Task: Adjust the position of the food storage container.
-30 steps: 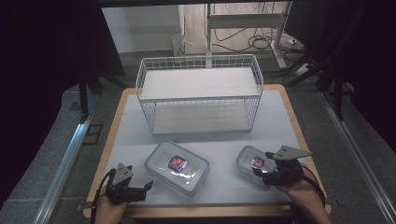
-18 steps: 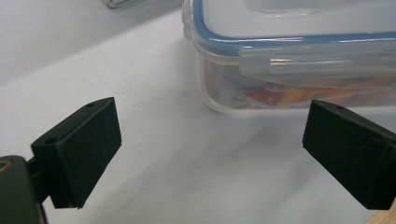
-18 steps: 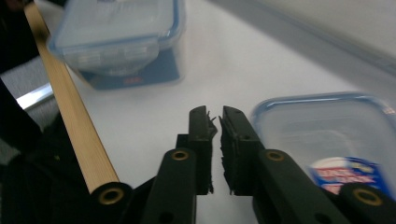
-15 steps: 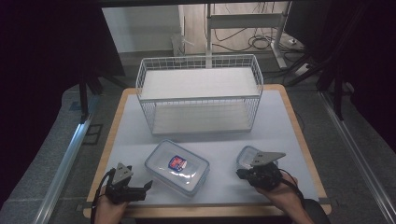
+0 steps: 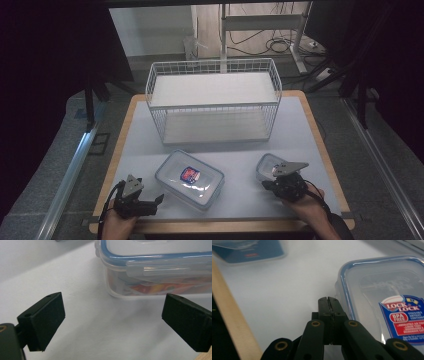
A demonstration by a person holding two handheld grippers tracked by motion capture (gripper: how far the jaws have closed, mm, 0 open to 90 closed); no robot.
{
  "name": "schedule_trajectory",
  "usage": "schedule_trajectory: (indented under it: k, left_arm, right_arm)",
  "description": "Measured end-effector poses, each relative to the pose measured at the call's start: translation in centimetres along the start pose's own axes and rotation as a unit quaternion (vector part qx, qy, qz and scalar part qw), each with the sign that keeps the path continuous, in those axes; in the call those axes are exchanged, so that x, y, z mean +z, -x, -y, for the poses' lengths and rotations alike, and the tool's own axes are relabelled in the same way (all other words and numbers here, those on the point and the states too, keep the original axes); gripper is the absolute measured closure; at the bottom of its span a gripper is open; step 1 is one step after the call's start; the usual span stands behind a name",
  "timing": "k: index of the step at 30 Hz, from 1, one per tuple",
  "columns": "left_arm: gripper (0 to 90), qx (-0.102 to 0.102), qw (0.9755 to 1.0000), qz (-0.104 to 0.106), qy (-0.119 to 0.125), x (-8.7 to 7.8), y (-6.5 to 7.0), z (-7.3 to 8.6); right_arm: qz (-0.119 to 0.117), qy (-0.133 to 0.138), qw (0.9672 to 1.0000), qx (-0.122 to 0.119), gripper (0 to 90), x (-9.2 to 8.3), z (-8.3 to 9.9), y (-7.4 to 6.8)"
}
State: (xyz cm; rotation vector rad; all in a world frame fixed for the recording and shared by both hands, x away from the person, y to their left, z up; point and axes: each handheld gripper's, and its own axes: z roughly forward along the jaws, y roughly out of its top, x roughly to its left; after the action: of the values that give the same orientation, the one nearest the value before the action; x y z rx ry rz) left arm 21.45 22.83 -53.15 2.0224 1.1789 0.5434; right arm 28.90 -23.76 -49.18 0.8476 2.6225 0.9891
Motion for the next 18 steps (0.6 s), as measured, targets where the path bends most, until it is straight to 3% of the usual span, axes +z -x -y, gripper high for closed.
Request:
schedule_trajectory:
  k: [1,18]
  left_arm:
    - [4.7,0.001,1.0000,0.000,-0.003,0.1,0.0,0.0]
    - [5.1,0.000,1.0000,0.000,-0.007,0.1,0.0,-0.1]
  right_arm:
    - [0.012,0.000,0.9999,0.003,89.5,-0.2,0.2,0.6]
    - [0.058,0.001,0.9964,0.062,89.4,-2.8,2.4,5.3]
